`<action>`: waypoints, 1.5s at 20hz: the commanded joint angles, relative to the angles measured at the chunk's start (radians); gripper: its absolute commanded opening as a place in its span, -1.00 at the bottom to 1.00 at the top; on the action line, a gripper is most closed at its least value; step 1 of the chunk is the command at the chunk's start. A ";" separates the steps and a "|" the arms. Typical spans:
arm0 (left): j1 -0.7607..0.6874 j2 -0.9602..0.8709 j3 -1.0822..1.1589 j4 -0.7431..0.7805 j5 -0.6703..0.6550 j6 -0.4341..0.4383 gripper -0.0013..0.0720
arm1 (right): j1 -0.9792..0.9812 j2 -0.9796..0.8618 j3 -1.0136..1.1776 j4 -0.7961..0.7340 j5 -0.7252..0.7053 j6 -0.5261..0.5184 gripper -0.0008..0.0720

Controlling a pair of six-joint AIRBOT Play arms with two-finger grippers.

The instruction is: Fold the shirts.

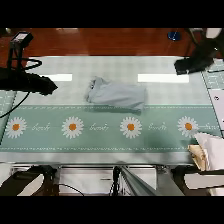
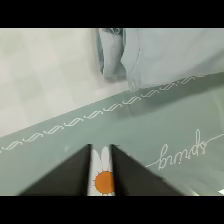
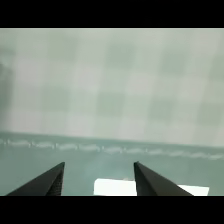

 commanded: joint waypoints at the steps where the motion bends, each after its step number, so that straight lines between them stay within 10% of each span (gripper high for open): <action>1: -0.001 -0.001 -0.005 0.026 0.011 0.014 0.09 | -0.216 0.014 -0.213 0.449 0.059 -0.036 0.51; 11: -0.001 -0.001 -0.005 0.085 -0.006 0.013 0.12 | 0.005 0.011 -0.686 0.689 -0.631 -0.066 0.61; 18: -0.001 0.000 -0.005 0.085 -0.071 0.014 0.12 | 0.151 -0.093 -0.686 0.800 -0.803 -0.004 0.61; 19: -0.001 0.000 -0.005 0.085 -0.071 0.014 0.12 | 0.174 -0.097 -0.686 0.826 -0.844 -0.011 0.55; 21: -0.001 -0.001 -0.005 0.085 -0.071 0.014 0.12 | 0.195 -0.087 -0.670 0.882 -0.900 -0.047 -0.62; 22: -0.001 -0.001 -0.005 0.085 -0.071 0.014 0.12 | 0.190 -0.077 -0.649 0.914 -0.897 -0.066 -0.89; 27: -0.001 -0.001 -0.005 0.085 -0.067 0.014 0.12 | 0.098 0.126 -0.495 0.894 -0.748 -0.117 -0.90; 30: -0.001 -0.001 -0.005 0.085 -0.067 0.014 0.12 | 0.011 0.311 -0.395 0.737 -0.585 0.066 -0.90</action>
